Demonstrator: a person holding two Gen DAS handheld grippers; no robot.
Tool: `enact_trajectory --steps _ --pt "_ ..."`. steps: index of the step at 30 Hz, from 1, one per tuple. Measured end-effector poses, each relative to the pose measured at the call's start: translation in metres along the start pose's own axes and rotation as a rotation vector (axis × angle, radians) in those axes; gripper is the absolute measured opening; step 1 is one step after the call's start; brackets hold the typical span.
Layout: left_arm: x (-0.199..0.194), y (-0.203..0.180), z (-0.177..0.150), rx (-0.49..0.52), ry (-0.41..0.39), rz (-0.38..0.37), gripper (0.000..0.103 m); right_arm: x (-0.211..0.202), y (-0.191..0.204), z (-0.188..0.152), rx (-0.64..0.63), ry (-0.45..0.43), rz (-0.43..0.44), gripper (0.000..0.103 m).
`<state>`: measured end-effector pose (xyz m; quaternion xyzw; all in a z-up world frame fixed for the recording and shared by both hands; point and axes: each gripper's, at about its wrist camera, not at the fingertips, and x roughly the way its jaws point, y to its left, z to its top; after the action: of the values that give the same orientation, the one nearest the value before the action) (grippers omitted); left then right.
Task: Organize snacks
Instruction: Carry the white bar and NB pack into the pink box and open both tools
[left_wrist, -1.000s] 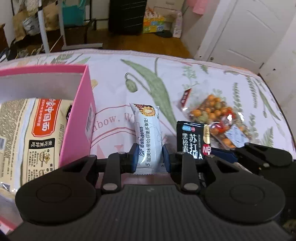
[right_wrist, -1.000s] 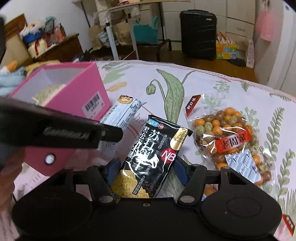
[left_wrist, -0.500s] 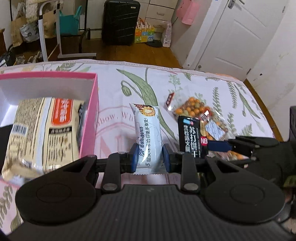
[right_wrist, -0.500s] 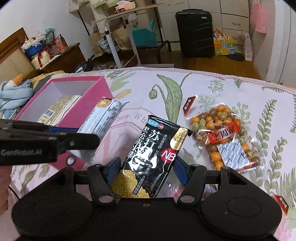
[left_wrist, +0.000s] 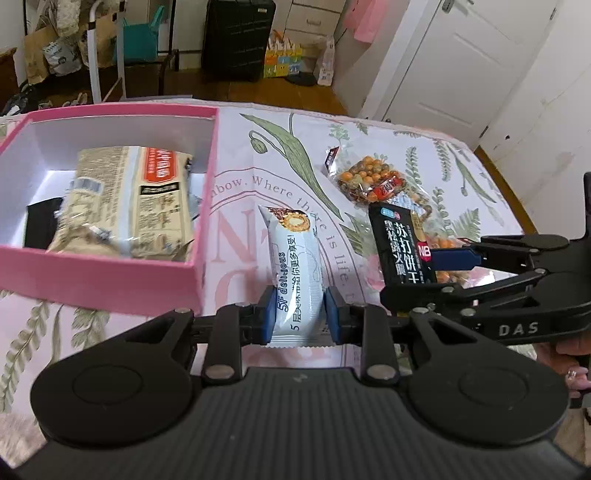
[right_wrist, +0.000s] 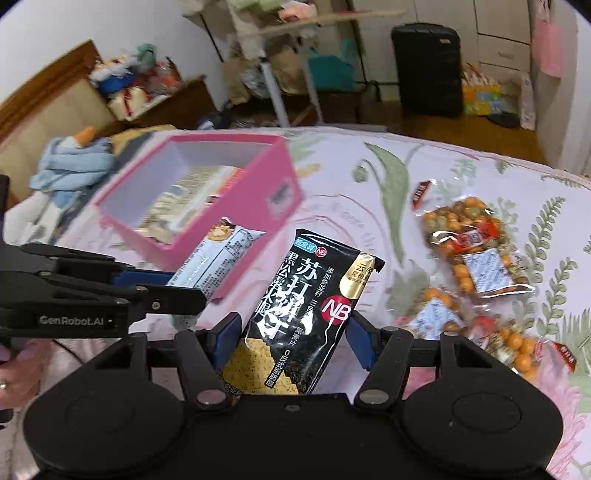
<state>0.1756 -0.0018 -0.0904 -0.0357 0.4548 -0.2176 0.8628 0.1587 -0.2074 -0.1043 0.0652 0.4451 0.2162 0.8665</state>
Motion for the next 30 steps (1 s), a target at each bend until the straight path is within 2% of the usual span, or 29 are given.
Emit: enact_trajectory --steps 4,9,13,16,23,30 --pt "-0.028 0.008 -0.006 -0.007 -0.037 0.016 0.027 -0.017 0.023 0.004 -0.028 -0.025 0.037 0.067" --pt "-0.064 0.025 0.000 -0.019 -0.107 0.047 0.027 -0.031 0.058 0.031 -0.070 -0.059 0.086 0.067" --pt "-0.091 0.048 0.008 -0.048 -0.175 0.089 0.027 -0.022 0.094 0.059 -0.145 -0.077 0.114 0.067" --pt "-0.102 0.074 0.010 -0.107 -0.217 0.125 0.027 -0.005 0.115 0.075 -0.185 -0.095 0.124 0.067" --pt "-0.086 0.140 0.029 -0.239 -0.258 0.179 0.027 0.066 0.136 0.110 -0.182 -0.068 0.136 0.067" --pt "-0.037 0.194 0.054 -0.332 -0.187 0.222 0.027 0.134 0.149 0.131 -0.237 -0.018 0.075 0.067"
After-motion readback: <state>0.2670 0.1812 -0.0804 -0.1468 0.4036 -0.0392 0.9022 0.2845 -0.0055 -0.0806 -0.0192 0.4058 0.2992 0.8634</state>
